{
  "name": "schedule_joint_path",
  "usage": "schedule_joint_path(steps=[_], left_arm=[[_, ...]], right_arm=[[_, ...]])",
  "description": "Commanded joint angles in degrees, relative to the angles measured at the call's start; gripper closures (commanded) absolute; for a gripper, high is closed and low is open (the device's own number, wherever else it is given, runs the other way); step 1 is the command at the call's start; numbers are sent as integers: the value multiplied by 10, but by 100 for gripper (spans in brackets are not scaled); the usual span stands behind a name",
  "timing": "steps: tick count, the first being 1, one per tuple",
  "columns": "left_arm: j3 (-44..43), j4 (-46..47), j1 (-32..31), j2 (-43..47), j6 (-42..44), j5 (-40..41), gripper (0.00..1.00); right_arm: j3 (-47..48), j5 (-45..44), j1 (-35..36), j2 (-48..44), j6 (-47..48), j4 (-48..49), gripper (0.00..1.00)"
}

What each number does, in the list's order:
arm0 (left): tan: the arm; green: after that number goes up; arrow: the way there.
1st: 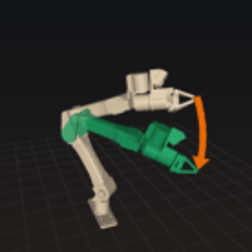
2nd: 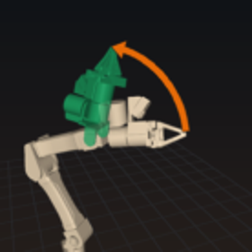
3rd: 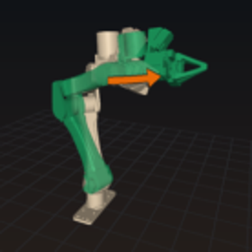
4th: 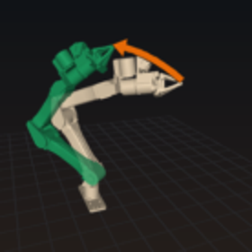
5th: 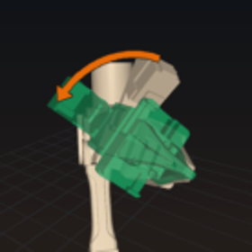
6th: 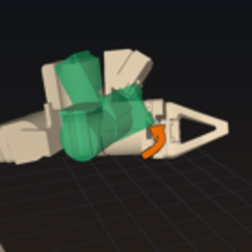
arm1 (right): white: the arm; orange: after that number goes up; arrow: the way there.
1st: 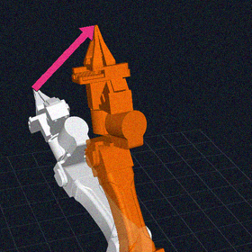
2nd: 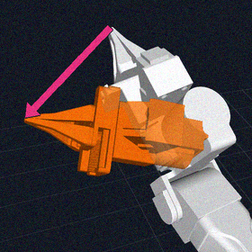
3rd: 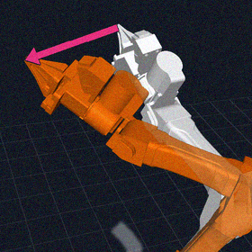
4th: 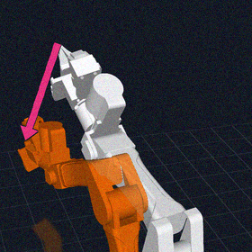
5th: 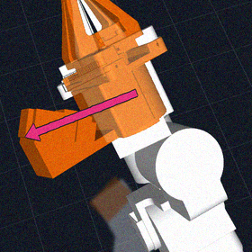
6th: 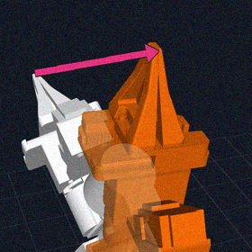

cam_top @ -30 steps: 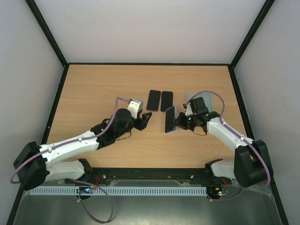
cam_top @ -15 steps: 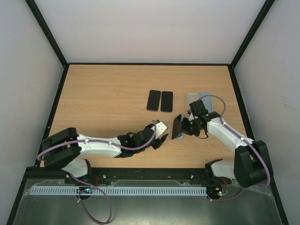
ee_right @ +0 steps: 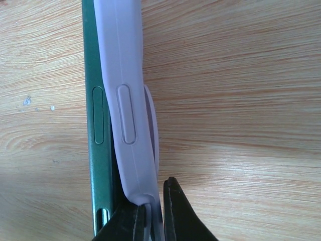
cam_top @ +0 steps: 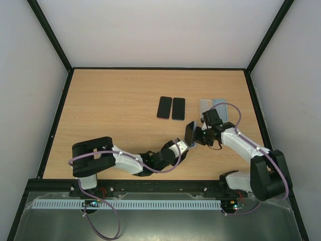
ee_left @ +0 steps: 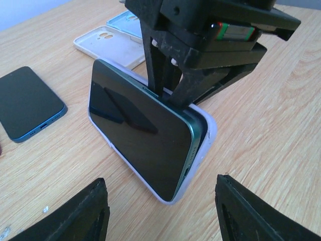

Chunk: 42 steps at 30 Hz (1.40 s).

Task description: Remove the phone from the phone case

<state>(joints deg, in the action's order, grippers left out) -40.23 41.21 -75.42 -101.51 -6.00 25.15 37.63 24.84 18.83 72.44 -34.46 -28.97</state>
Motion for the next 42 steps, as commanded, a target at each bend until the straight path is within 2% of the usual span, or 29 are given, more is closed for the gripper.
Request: schedule_joint_path(steps=[1,17,21,32,38,42], left_arm=[[-13,79,-7,-21,12,35,42],[-78,72,-8,-96,53,58,44],[-102,44,-7,-114,51,103,48],[-113,10,-3,-137,49,164,51],[-91,4,-3,-132,62,208,51],[-83,7,-3,-133,73,219,59]], right_arm=[[-10,-33,-3,6,-2,25,98],[-15,-23,-3,4,0,26,98],[-14,-23,-3,2,2,24,98],[-15,-10,-3,-2,5,22,98],[-7,7,-2,-6,4,14,98],[-9,22,-3,-8,3,17,98]])
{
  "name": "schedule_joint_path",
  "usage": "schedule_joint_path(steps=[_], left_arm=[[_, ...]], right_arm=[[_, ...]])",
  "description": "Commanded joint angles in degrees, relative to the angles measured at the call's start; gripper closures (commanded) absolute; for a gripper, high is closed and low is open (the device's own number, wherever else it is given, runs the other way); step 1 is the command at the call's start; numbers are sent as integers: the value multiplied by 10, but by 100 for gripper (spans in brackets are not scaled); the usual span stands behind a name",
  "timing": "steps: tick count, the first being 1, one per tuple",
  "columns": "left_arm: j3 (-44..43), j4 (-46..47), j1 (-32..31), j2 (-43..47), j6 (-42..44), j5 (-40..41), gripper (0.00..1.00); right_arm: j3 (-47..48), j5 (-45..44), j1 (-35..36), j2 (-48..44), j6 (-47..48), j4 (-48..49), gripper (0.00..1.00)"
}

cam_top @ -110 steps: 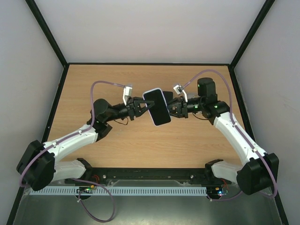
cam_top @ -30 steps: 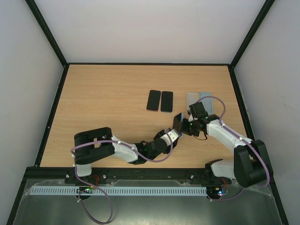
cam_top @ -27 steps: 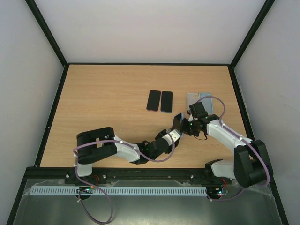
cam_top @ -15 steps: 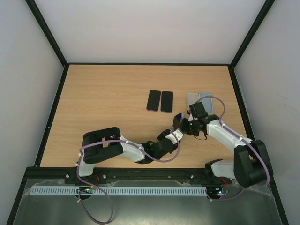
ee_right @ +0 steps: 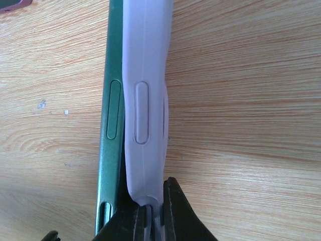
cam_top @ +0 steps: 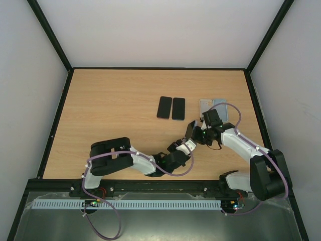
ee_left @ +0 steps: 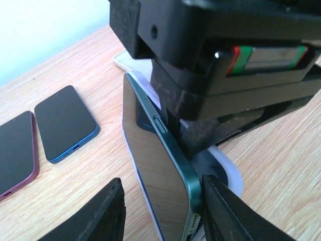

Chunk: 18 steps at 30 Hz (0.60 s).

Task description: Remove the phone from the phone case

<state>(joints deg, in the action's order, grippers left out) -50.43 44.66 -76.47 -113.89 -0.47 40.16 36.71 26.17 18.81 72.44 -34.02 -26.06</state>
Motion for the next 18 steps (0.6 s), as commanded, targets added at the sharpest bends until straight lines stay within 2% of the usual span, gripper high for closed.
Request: schedule_joint_path(steps=[1,8,16,18], left_arm=[[19,-26,8,-10,20,70,61],[20,-21,11,-10,13,69,72],[26,-18,11,12,-11,66,95],[33,-13,12,23,-24,71,97]], right_arm=[[0,10,-3,-8,-2,-11,98],[1,12,-3,-14,-1,-14,98],[4,6,-5,-19,-2,-11,98],[7,-1,-6,-20,1,-13,98]])
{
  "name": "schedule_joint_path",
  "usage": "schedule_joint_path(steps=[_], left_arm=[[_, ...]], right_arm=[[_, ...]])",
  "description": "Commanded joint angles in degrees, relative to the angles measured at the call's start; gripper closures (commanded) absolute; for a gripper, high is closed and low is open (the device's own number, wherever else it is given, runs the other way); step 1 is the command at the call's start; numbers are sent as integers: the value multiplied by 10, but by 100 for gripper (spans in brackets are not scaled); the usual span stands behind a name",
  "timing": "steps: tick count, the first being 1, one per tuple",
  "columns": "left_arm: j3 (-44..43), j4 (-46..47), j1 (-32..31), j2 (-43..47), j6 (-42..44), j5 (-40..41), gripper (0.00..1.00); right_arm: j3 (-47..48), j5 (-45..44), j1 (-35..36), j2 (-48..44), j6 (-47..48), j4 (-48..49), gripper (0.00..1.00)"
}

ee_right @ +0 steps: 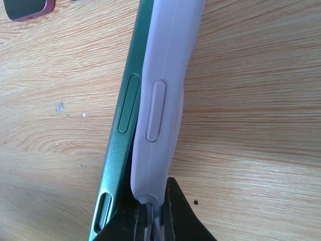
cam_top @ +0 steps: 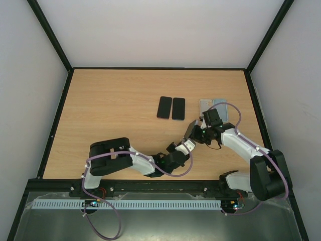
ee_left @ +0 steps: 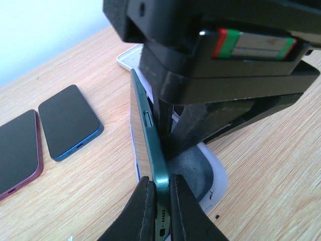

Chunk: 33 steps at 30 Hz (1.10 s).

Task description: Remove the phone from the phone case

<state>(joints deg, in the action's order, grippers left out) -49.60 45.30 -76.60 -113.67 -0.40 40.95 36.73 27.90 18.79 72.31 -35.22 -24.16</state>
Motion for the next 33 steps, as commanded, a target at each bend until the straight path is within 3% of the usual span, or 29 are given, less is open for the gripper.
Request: schedule_joint_path(steps=[1,9,20,24,27,33], left_arm=[[28,-18,14,26,-31,68,97],[64,-27,36,105,-118,54,97],[108,-40,79,229,-186,14,97],[112,-71,104,255,-120,35,97],[128,-69,124,273,-10,65,97],[139,-41,167,254,163,109,97]], right_arm=[[9,-25,-7,-19,14,-33,98],[15,-88,-7,-24,33,-48,98],[24,-85,-7,-32,31,-44,98],[59,-92,-17,-30,49,-43,98],[89,-80,-42,-24,104,-21,98],[113,28,-126,13,191,42,98]])
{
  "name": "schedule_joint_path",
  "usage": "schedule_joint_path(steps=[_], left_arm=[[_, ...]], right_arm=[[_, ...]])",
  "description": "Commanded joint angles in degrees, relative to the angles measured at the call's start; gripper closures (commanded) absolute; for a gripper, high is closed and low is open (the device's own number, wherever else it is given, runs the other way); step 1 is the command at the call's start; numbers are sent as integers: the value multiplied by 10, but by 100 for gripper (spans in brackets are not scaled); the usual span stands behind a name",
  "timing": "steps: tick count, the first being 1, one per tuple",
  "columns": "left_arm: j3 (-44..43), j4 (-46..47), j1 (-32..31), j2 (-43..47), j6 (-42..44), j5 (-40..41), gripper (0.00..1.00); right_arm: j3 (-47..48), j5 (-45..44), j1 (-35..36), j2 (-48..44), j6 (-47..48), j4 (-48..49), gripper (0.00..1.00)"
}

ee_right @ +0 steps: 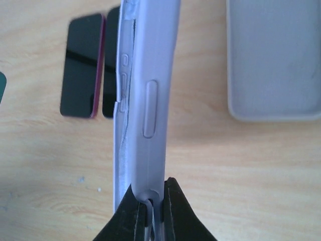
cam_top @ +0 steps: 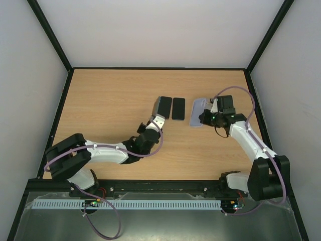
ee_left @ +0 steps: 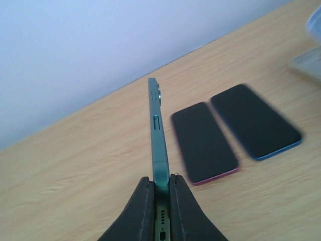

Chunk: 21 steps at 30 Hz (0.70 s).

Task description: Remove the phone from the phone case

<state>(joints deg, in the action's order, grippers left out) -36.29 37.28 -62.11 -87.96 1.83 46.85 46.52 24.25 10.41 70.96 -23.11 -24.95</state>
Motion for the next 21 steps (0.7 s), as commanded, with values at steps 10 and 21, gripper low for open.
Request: schedule_joint_path(steps=[10,21], left_arm=[[-6,81,60,-114,346,33,97],[-88,14,137,-209,342,-44,90]], right_arm=[[-13,168,-86,55,93,120,98],[-41,157,-86,16,87,141,98]])
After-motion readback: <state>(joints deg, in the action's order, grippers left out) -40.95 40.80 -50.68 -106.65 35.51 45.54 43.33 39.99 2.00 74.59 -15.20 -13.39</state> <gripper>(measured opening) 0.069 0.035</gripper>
